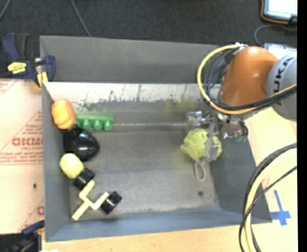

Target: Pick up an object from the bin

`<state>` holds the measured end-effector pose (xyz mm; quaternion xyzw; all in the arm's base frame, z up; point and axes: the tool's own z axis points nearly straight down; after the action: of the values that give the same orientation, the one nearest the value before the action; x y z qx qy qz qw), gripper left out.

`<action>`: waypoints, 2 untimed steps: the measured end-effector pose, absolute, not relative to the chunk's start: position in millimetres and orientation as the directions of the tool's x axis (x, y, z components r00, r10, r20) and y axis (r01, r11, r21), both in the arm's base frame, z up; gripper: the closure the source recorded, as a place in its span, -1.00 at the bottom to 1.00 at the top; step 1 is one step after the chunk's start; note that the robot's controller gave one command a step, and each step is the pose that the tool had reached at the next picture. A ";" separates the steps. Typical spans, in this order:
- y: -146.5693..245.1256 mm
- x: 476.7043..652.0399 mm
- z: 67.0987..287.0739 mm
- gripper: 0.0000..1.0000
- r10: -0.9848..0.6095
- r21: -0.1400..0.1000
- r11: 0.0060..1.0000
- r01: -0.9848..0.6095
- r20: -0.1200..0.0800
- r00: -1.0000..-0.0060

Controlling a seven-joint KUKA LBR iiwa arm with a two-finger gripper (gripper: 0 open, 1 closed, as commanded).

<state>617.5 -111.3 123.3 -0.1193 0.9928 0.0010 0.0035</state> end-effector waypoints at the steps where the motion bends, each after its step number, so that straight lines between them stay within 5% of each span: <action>1: -90.8 618.9 172.3 -1.00 -0.330 -0.005 0.944 -0.330 -0.016 -0.944; 2: -121.7 628.2 151.0 -1.00 0.004 0.003 1.000 0.004 -0.019 -1.000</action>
Offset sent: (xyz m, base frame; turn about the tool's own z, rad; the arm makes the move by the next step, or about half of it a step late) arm 0.0122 -0.0430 -0.0002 0.3300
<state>628.2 -121.7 151.0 0.0019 1.0000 0.0014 0.0096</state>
